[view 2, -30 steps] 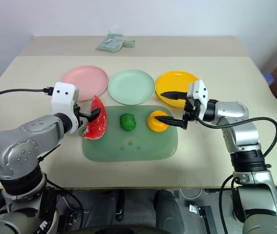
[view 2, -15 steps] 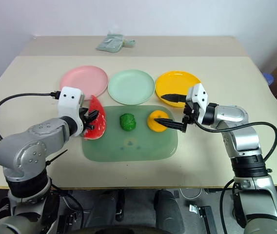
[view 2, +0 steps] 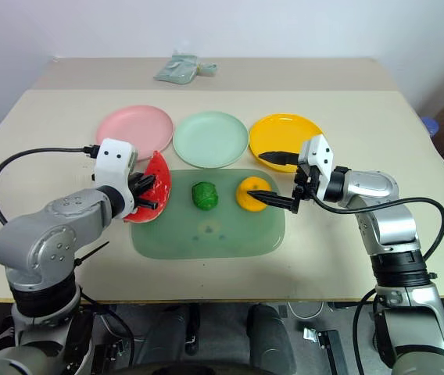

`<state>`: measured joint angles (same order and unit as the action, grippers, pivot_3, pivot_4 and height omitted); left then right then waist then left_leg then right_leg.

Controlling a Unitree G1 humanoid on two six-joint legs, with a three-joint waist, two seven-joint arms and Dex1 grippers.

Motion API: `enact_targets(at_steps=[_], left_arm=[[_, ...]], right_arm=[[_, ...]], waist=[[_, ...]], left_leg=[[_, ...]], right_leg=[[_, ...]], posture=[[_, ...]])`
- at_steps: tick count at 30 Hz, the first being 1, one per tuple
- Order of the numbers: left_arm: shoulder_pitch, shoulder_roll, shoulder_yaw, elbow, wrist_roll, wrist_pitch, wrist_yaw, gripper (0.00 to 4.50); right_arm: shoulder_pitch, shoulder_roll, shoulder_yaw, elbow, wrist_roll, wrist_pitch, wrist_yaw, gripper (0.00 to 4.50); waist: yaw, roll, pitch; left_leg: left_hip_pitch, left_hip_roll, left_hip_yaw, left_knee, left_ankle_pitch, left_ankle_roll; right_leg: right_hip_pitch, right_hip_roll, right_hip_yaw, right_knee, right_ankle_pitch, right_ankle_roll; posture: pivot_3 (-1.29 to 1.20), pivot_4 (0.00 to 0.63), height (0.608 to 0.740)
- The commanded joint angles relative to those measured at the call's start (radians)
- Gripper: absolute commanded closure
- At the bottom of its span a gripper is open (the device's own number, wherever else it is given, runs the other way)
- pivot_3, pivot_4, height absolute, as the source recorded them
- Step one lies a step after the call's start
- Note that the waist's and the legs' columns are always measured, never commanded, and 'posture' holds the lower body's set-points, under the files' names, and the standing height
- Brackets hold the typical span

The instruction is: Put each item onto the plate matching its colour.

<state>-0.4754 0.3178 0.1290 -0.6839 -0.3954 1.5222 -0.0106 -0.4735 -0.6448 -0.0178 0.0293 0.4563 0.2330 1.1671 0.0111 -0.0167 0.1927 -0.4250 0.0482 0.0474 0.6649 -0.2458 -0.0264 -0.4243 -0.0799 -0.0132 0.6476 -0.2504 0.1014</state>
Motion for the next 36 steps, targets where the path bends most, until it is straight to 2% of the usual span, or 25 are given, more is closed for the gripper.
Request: enact_targets(at_steps=[1,5,7,10,13,15,17,19,21,25,31,32,34,36], left_arm=[[-0.006,0.014,0.002,-0.052,0.014,-0.004,-0.014,4.36],[-0.072,0.066,-0.005,-0.018,0.017,-0.056,-0.053,4.36],[-0.114,0.061,0.023,0.019,0.005,-0.108,-0.083,4.36],[-0.237,0.159,0.03,0.272,0.064,-0.328,-0.152,4.36],[-0.326,0.198,0.003,0.586,0.135,-0.631,-0.21,4.36],[-0.407,0.19,-0.01,0.807,0.168,-0.833,-0.25,4.36],[-0.486,0.167,0.004,1.009,0.186,-0.962,-0.258,4.36],[-0.56,0.156,0.001,1.249,0.223,-1.12,-0.265,4.36],[-0.608,0.149,0.002,1.412,0.244,-1.238,-0.281,4.36],[-0.672,0.127,0.009,1.631,0.26,-1.379,-0.311,4.36],[-0.684,0.114,-0.025,1.76,0.321,-1.473,-0.327,4.36],[-0.684,0.11,-0.018,1.769,0.315,-1.473,-0.337,3.58],[-0.686,0.104,-0.002,1.78,0.3,-1.467,-0.353,3.0],[-0.685,0.105,0.007,1.773,0.294,-1.473,-0.356,2.05]], right_arm=[[-0.007,0.0,-0.025,-0.038,0.019,-0.008,-0.001,0.0],[-0.013,0.006,-0.027,-0.034,0.025,-0.006,-0.003,0.0],[-0.016,0.01,-0.027,-0.032,0.024,-0.006,-0.007,0.0],[-0.039,0.03,-0.028,-0.041,0.034,0.0,-0.024,0.0],[-0.066,0.051,-0.027,-0.035,0.021,-0.016,-0.055,0.0],[-0.088,0.078,-0.034,-0.034,0.034,-0.011,-0.087,0.0],[-0.1,0.102,-0.036,-0.04,0.042,-0.001,-0.116,0.0],[-0.104,0.131,-0.03,-0.034,0.001,-0.038,-0.17,0.0],[-0.11,0.151,-0.031,-0.023,-0.029,-0.065,-0.214,0.0],[-0.093,0.157,-0.032,-0.042,-0.048,-0.078,-0.247,0.0],[-0.062,0.13,-0.043,-0.063,-0.045,-0.07,-0.253,0.0],[-0.059,0.127,-0.042,-0.062,-0.048,-0.073,-0.253,0.0],[-0.058,0.125,-0.04,-0.06,-0.051,-0.077,-0.254,0.0],[-0.059,0.124,-0.036,-0.062,-0.047,-0.075,-0.252,0.0]], waist=[[0.0,0.0,0.0],[0.001,0.0,0.0],[0.001,0.0,0.0],[0.0,0.0,0.0],[-0.002,0.0,0.0],[0.0,0.0,0.0],[0.005,0.0,0.0],[0.006,0.0,0.0],[0.002,0.0,0.0],[0.0,0.0,0.0],[0.0,0.0,0.0],[0.0,0.0,0.0],[0.001,0.0,0.0],[0.0,0.0,0.0]], left_leg=[[0.0,0.0,0.0,0.0,0.0,0.0],[0.0,0.0,0.0,0.0,0.0,0.0],[0.0,0.0,0.0,0.0,0.0,0.0],[0.0,0.0,0.0,0.0,0.0,0.0],[0.001,0.0,0.0,0.0,0.0,0.0],[0.001,0.0,0.001,0.0,0.0,0.0],[0.0,0.0,0.001,0.0,0.0,0.0],[-0.001,0.0,0.001,0.0,0.0,0.0],[-0.002,-0.001,0.002,0.0,0.0,0.0],[-0.002,-0.001,0.002,0.0,0.0,0.0],[-0.002,-0.001,0.002,0.0,0.0,0.0],[-0.002,-0.001,0.002,0.0,0.0,0.0],[-0.002,-0.001,0.002,0.0,0.0,0.0],[-0.002,-0.001,0.002,0.0,0.0,0.0]], right_leg=[[0.0,0.0,0.0,0.0,0.0,0.0],[0.0,0.0,0.0,0.0,0.0,0.0],[0.0,0.0,0.0,0.0,0.0,0.0],[0.0,0.0,0.0,0.0,0.0,0.0],[0.0,0.001,0.0,0.001,0.0,0.0],[0.0,0.0,0.0,0.0,0.0,0.0],[0.0,0.0,0.0,-0.001,0.0,0.0],[0.0,0.0,-0.001,-0.001,0.0,0.0],[0.0,-0.001,-0.001,-0.002,0.0,0.001],[-0.001,-0.001,-0.001,-0.002,0.0,0.001],[-0.001,-0.001,-0.001,-0.001,0.0,0.001],[-0.001,-0.001,-0.001,-0.001,0.0,0.001],[-0.001,-0.001,-0.001,-0.001,0.0,0.001],[-0.001,-0.001,-0.001,-0.001,0.0,0.001]], posture=[[0.0,0.15,0.737],[0.0,0.15,0.737],[0.0,0.15,0.737],[0.0,0.15,0.737],[0.0,0.15,0.737],[0.0,0.15,0.737],[0.0,0.15,0.737],[0.0,0.15,0.737],[0.0,0.15,0.737],[0.0,0.15,0.737],[0.0,0.15,0.737],[0.0,0.15,0.737],[0.0,0.15,0.737],[0.0,0.15,0.737]])
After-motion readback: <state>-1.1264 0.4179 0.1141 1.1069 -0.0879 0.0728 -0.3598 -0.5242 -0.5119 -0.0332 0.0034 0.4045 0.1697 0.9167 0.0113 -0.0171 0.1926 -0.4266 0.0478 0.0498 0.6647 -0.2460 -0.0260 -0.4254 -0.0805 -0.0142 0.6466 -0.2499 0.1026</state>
